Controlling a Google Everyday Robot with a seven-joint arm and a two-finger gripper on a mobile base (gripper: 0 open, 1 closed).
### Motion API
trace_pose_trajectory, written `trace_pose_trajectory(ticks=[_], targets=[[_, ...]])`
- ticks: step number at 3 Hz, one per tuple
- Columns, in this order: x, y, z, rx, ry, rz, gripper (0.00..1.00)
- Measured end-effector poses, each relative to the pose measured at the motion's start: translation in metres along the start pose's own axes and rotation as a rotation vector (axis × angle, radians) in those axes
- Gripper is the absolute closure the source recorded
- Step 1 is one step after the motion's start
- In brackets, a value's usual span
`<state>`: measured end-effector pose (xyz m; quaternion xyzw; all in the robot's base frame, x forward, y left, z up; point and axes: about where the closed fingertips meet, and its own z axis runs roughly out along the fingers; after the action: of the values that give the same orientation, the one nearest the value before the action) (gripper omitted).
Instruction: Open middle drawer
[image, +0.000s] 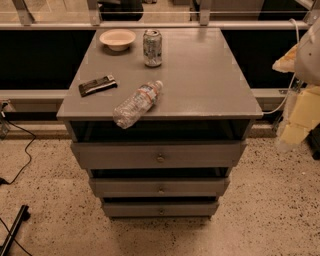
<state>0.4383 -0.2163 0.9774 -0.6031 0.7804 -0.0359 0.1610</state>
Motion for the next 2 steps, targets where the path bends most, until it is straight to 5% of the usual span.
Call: trace_pose_trajectory(ticks=[1, 2], targets=[[0.000, 0.000, 0.000, 0.000, 0.000, 0.000, 0.00], [-0.014, 0.026, 0.019, -0.050, -0.018, -0.046, 0.00]])
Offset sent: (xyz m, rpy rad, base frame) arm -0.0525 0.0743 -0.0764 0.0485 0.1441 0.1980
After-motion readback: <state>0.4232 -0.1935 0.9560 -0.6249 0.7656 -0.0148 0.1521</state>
